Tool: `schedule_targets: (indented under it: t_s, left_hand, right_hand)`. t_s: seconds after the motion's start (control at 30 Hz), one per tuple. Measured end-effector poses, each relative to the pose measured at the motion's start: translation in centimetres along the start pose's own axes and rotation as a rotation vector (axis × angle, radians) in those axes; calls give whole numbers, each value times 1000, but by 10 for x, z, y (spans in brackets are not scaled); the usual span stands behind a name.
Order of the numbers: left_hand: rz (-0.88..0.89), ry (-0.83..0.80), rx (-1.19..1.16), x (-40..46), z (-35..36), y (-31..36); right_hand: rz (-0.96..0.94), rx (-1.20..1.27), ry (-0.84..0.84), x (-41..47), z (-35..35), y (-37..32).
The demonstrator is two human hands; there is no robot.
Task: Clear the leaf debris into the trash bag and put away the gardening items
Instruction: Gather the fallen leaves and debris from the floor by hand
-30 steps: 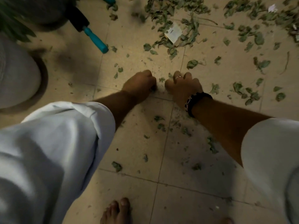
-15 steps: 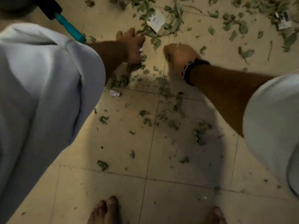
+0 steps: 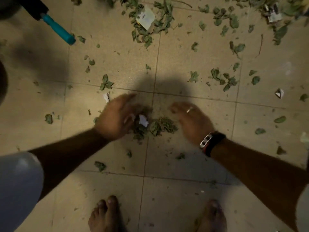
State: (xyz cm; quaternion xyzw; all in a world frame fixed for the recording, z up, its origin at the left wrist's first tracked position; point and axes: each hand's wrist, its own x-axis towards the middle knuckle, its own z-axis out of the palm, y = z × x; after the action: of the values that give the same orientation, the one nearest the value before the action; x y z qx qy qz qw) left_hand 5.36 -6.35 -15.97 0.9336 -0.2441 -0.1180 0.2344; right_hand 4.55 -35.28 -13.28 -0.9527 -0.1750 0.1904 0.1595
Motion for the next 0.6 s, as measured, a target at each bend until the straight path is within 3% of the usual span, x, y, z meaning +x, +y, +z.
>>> schedule_targets:
  t_s: [0.1, 0.17, 0.23, 0.37, 0.47, 0.53, 0.6]
  left_hand:
    - [-396, 76, 169, 30, -21, -45]
    - [-679, 18, 113, 46, -29, -71]
    - [-776, -15, 11, 56, -32, -77]
    - [-687, -95, 60, 54, -1, -21]
    - [-451, -174, 20, 41, 30, 40]
    - [-227, -224, -110, 30, 42, 71]
    - [-114, -198, -252, 14, 43, 89]
  right_hand:
    - [431, 1, 166, 30, -40, 60]
    - [543, 19, 299, 51, -60, 101]
    - [566, 65, 319, 68, -60, 125]
    - [445, 91, 255, 77, -28, 83]
    - [244, -34, 124, 44, 15, 15]
    - [111, -77, -16, 13, 41, -28]
    - [5, -117, -95, -16, 56, -46]
